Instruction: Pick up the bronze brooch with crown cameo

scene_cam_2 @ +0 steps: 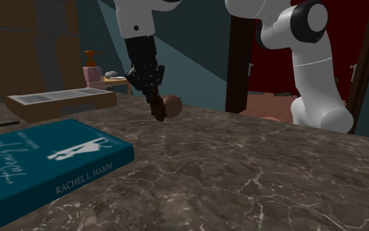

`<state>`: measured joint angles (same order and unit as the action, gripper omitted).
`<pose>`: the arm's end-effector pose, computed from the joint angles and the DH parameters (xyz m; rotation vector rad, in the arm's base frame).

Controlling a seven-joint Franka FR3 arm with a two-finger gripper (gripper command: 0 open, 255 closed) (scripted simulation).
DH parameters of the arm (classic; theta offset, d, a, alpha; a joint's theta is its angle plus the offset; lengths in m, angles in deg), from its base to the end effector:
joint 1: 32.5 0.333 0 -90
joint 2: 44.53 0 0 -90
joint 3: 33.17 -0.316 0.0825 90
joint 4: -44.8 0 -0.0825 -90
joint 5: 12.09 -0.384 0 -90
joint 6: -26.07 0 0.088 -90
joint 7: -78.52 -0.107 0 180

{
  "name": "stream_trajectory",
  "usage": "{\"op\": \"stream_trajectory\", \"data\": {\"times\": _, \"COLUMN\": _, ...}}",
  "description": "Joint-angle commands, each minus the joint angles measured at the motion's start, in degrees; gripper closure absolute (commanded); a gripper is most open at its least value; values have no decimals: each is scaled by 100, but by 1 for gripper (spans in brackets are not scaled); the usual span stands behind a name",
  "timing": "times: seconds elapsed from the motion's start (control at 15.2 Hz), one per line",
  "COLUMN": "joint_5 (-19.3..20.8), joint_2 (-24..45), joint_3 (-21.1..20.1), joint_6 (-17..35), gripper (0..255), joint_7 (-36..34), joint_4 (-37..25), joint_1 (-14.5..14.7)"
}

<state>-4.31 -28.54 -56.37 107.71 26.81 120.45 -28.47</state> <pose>0.5702 0.2357 0.5761 2.9467 -0.6628 -0.1539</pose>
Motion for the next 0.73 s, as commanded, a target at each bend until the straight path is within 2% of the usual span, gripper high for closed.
{"op": "stream_trajectory", "data": {"times": 0.0, "joint_5": -1, "joint_2": 1, "joint_3": -1, "joint_6": 0, "gripper": 255, "joint_7": 0, "joint_4": 5, "joint_1": 1}}
{"op": "stream_trajectory", "data": {"times": 0.2, "joint_5": -2, "joint_2": 0, "joint_3": 0, "joint_6": 12, "gripper": 255, "joint_7": -1, "joint_4": 18, "joint_1": -1}}
{"op": "stream_trajectory", "data": {"times": 0.66, "joint_5": 96, "joint_2": 241, "joint_3": -14, "joint_6": -654, "gripper": 255, "joint_7": -11, "joint_4": -876, "joint_1": 123}}
